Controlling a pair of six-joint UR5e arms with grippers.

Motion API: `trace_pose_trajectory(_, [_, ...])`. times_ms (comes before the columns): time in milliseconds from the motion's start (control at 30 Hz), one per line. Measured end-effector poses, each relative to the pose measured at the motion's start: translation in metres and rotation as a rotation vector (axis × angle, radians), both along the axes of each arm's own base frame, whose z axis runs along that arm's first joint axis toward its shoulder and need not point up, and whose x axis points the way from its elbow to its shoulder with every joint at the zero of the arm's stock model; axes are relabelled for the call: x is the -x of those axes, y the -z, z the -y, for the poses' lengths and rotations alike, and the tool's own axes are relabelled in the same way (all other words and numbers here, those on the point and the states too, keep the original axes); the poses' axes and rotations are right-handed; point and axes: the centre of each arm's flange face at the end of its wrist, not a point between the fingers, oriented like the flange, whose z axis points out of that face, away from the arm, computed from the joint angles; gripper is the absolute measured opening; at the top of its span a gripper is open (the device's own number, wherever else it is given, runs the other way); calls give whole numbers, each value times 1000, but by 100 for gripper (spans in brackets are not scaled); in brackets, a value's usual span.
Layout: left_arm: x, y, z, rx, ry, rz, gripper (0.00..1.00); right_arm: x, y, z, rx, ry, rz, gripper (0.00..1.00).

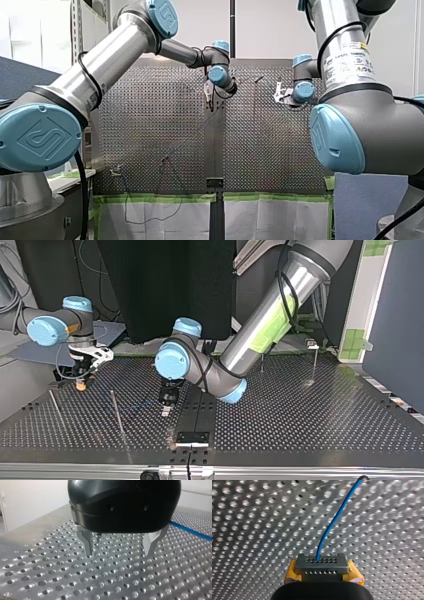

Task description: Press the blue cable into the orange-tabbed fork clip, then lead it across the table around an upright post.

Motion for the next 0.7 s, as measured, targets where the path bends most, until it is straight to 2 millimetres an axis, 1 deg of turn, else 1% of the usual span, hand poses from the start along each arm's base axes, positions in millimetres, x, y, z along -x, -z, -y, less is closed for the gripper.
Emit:
trace_pose_trajectory(167, [4,1,4,16,42,-22,100,-1,17,2,-23,0,-5,0])
trace_pose_trajectory(300, [7,3,4,-4,30,-32,100,-1,40,0,-53,-1,-11,0])
trace_pose_trajectory(533, [8,5,-1,-74,-23,-28,100,-1,55,-5,-64,1,-5,0])
trace_pose_trajectory(700, [9,5,-4,-123,-62,-16,100,0,72,-12,-74,12,28,0])
